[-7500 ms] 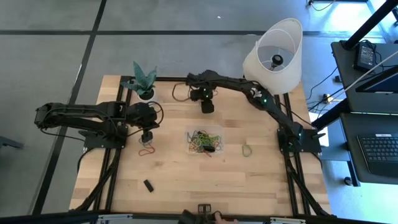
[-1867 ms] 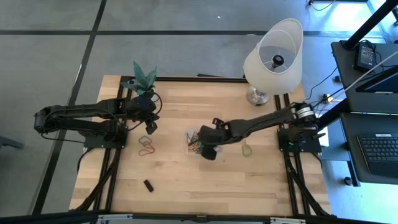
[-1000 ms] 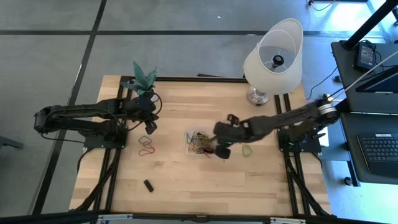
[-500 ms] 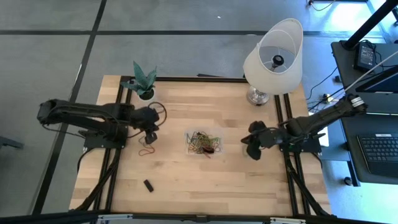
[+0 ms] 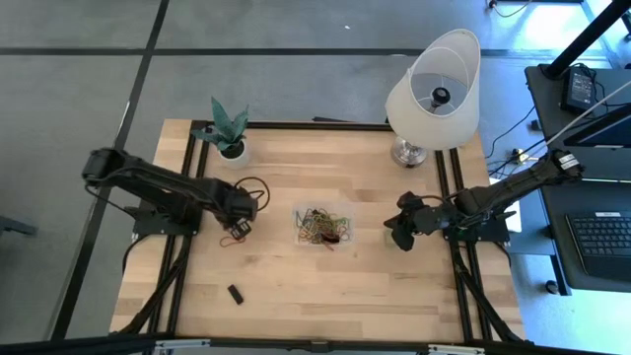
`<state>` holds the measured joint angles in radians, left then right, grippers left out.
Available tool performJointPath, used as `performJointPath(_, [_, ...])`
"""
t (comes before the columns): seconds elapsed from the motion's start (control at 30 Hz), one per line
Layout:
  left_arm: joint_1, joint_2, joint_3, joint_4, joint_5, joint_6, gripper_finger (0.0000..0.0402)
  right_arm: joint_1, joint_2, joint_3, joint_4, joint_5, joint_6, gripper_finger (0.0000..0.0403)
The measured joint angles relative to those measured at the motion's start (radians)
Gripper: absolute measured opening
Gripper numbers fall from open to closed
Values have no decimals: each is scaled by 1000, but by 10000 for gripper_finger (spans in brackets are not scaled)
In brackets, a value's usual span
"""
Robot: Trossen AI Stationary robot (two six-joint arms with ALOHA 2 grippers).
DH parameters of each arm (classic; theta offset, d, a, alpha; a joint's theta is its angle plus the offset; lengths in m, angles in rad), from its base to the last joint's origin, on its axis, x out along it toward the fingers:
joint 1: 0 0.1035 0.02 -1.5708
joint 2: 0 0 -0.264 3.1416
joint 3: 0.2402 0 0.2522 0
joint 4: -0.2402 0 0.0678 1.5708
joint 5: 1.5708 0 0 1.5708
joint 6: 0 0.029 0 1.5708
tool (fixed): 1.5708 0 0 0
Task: Pick and place rubber bands into bin
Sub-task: Put the blue rubber band into the transparent bin
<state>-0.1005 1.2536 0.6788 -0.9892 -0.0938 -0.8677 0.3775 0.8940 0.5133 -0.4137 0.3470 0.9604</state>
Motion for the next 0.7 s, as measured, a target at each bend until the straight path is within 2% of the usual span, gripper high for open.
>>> performJointPath(0.2, [-5,32,-16,-2,-2,-28,84,0,0,0,6,0,-1,13])
performJointPath(0.37, [-5,47,-16,-3,-60,-28,122,0,0,0,6,0,-2,13])
performJointPath(0.53, [-5,84,-16,-2,-67,-19,131,0,0,0,6,0,-3,13])
performJointPath(0.7, [-5,145,-16,-3,-69,-1,122,0,0,0,5,0,-3,13])
